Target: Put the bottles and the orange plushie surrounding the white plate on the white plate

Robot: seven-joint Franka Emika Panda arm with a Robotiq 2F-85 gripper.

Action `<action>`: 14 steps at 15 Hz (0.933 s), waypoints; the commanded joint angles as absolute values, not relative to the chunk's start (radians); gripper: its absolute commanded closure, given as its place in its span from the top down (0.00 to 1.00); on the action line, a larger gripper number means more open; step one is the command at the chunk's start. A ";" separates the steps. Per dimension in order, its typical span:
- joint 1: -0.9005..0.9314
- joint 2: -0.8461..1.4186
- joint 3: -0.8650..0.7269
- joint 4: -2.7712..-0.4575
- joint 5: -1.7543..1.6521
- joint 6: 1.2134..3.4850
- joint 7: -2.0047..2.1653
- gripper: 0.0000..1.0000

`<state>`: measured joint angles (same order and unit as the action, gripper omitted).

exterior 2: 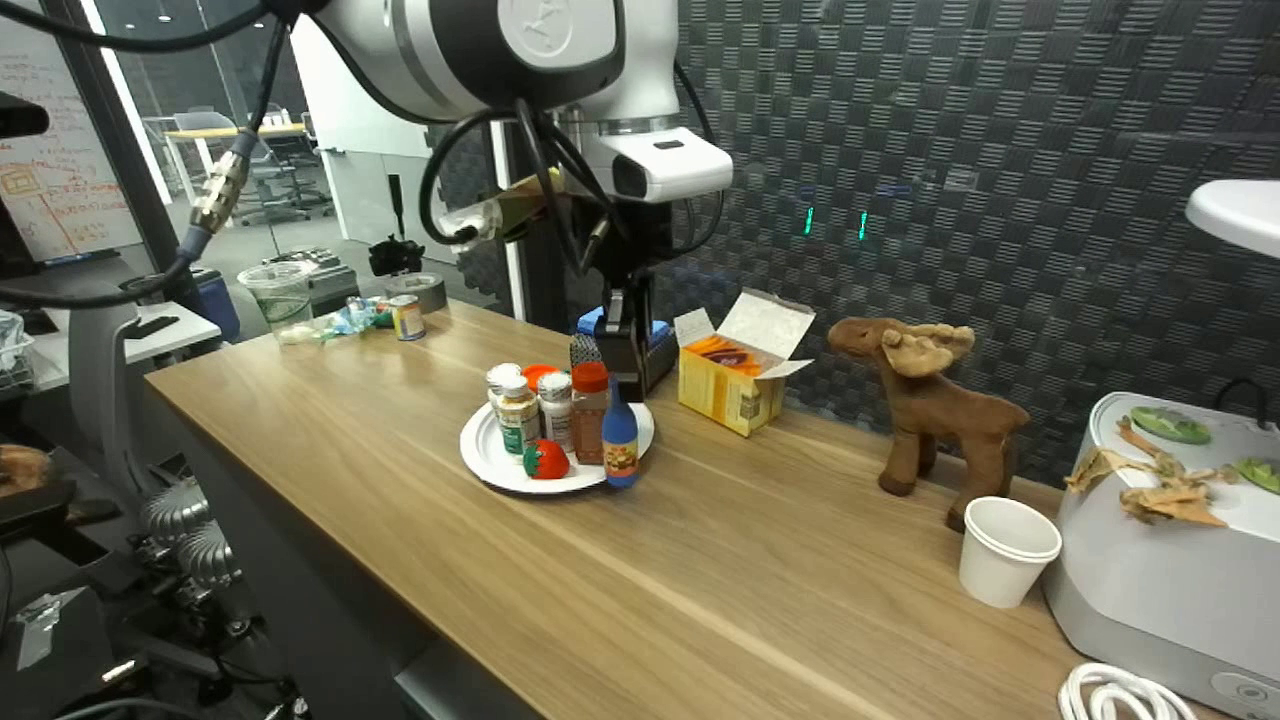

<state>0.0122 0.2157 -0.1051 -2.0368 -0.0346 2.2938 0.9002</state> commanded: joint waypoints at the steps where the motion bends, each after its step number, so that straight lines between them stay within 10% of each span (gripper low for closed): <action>1: 0.038 0.191 -0.089 -2.035 -0.049 2.276 0.944 0.13; 14: 0.048 0.253 -0.046 -2.019 0.022 2.262 0.923 0.13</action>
